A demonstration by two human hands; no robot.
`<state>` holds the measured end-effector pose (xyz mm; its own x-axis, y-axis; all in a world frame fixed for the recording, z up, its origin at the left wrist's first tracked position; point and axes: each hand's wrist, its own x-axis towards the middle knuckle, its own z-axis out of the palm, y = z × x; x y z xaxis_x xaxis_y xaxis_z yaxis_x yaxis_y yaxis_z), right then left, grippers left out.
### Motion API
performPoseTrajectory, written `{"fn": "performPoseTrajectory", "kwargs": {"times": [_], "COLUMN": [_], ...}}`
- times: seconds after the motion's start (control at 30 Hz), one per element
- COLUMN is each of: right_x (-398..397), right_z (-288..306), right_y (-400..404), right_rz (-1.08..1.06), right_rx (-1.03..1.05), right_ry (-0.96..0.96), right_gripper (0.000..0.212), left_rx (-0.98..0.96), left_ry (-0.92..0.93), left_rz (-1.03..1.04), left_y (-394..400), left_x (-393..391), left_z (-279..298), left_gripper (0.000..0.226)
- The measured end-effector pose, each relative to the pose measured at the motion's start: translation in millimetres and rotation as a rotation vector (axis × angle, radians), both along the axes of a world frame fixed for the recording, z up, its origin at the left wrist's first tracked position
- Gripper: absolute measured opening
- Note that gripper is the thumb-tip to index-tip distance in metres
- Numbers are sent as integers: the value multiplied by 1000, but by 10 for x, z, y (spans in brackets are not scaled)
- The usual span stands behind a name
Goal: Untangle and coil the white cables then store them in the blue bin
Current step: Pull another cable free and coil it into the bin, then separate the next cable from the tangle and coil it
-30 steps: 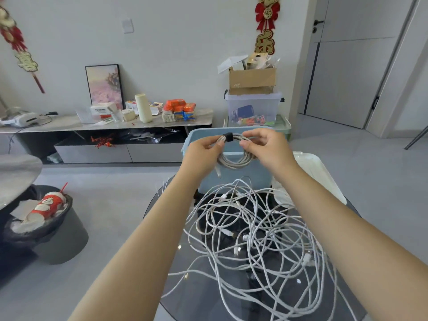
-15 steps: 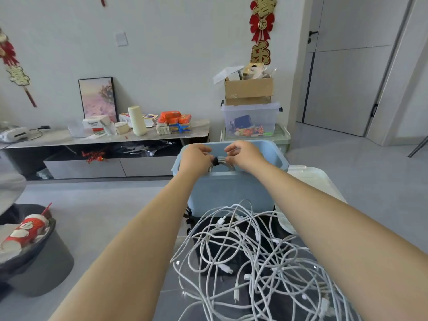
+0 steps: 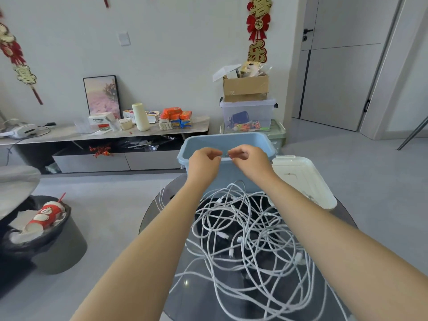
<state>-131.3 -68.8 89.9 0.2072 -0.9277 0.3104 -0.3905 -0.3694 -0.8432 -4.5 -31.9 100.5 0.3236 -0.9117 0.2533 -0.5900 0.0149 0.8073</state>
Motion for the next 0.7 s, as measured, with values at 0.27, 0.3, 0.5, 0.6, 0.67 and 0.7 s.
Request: {"fn": "performPoseTrajectory", "kwargs": {"times": [0.27,0.3,0.5,0.6,0.67,0.7], "right_x": [-251,-264,-304,-352,-375,-379], "right_z": [-320,-395,-654,-718,-755,-781], "right_y": [751,793,856,813,784,768], "right_rz": [-10,-20,-3,24,25,24], "right_rx": [83,88,30,22,54,71], "right_ry": [72,103,565,654,614,595], "right_gripper": [23,24,31,37,33,27], "left_rx": [98,110,226,251,253,242], "left_ry": [43,36,-8,-6,48,95], "left_rz": [-14,-4,-2,-40,-78,-79], "left_y": [656,708,834,834,792,769], "left_x": [-248,-271,-351,-378,-387,-380], "left_z": [-393,-463,-771,-903,-956,-973], "left_gripper": [25,25,29,29,25,20]}}
